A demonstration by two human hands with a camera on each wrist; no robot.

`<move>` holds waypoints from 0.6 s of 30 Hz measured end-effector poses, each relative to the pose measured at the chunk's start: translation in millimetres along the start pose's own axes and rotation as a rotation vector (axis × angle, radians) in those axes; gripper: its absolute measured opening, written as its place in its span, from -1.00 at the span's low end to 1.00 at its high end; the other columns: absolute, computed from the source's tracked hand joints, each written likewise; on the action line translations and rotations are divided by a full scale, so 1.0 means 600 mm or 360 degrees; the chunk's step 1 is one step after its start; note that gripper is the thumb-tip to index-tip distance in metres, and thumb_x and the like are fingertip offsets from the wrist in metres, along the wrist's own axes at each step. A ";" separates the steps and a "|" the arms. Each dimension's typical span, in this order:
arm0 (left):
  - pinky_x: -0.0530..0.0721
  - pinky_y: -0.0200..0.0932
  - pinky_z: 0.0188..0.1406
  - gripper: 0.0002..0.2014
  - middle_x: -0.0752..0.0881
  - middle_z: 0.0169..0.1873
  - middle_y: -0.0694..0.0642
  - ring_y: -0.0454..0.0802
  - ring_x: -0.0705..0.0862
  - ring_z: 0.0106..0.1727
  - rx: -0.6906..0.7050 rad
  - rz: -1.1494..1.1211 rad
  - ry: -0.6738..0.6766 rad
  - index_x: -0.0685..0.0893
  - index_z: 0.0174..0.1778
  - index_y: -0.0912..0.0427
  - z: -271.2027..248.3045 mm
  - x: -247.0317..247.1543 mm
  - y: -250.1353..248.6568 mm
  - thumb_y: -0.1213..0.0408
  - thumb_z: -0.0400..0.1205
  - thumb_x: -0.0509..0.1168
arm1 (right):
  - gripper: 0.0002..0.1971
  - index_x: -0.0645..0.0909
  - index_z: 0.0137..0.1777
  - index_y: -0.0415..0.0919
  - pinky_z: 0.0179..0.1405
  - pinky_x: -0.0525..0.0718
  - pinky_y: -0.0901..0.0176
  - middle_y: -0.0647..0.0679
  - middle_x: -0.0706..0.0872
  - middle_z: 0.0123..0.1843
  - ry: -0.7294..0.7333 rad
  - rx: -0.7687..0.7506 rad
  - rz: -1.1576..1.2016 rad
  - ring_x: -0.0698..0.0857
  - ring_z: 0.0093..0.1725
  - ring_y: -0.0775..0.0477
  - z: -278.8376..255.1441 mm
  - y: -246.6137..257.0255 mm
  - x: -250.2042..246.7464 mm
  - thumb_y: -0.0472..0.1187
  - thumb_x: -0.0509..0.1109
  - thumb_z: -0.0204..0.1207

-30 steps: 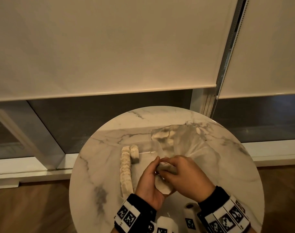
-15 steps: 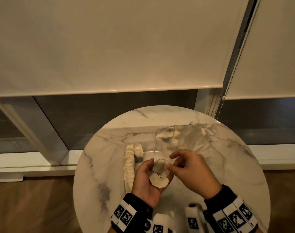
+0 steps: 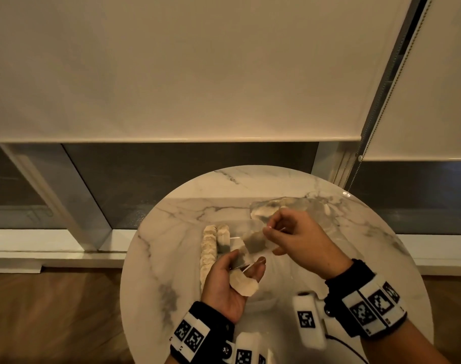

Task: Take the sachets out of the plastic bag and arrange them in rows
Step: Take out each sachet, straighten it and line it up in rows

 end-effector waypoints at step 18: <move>0.85 0.08 -0.21 -0.68 0.72 0.19 0.48 0.36 0.74 0.10 0.0158 -0.0299 -0.0094 0.60 0.30 0.45 0.044 -0.092 -0.103 0.32 0.72 0.20 | -0.95 0.68 -0.04 -0.06 -0.33 0.78 0.24 -0.10 0.71 -0.02 0.0568 0.0230 -0.0994 0.77 -0.22 -0.04 0.226 0.002 0.084 -0.21 0.49 0.60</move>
Point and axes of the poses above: each hand's wrist, its own z-axis towards the middle knuckle, its own x-axis out of the palm, y = z × x, the point moved 7 cm from there along z, towards the middle knuckle
